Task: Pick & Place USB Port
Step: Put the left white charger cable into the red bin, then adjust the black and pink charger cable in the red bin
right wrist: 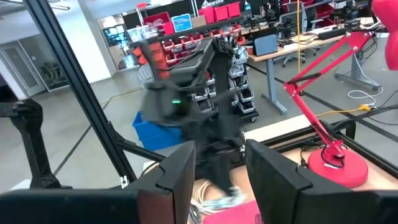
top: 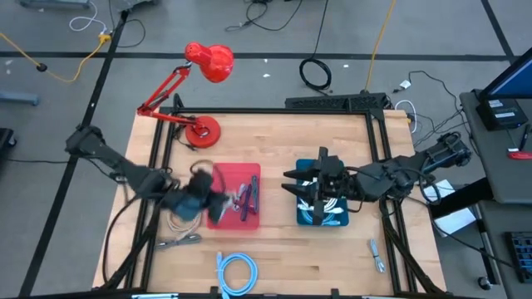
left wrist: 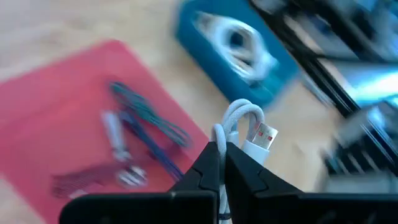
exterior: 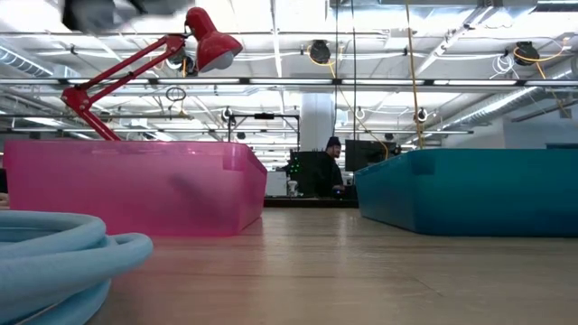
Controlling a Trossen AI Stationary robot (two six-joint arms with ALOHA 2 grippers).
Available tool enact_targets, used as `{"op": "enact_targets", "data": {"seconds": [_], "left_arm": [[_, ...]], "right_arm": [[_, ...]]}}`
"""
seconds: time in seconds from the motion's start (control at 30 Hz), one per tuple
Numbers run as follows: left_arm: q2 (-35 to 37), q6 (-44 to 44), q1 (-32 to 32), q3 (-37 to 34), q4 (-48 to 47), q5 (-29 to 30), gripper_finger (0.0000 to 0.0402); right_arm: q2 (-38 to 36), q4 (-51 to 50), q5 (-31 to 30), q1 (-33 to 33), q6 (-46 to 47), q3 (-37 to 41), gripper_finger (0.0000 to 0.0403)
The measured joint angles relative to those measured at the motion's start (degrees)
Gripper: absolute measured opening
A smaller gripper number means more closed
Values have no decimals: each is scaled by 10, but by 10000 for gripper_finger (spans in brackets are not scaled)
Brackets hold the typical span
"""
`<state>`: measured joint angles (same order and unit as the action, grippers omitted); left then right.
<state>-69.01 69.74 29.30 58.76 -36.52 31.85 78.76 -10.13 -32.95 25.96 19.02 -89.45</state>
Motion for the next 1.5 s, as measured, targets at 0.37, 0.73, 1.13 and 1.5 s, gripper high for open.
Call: {"op": "enact_targets", "data": {"seconds": [0.37, 0.73, 1.13, 1.5], "left_arm": [[-116, 95, -134, 0, -73, -167, 4], [-192, 154, -108, 0, -150, -174, 4], [-193, 159, -105, 0, -185, -168, 90], [-196, -2, -117, 1, -61, -208, 132]], "right_arm": [[6, 0, 0, 0, 9, 0, 132], [6, 0, -1, 12, 13, 0, 132], [6, 7, -2, 12, 15, 0, 132], [6, 17, -1, 12, 15, 0, 132]]}}
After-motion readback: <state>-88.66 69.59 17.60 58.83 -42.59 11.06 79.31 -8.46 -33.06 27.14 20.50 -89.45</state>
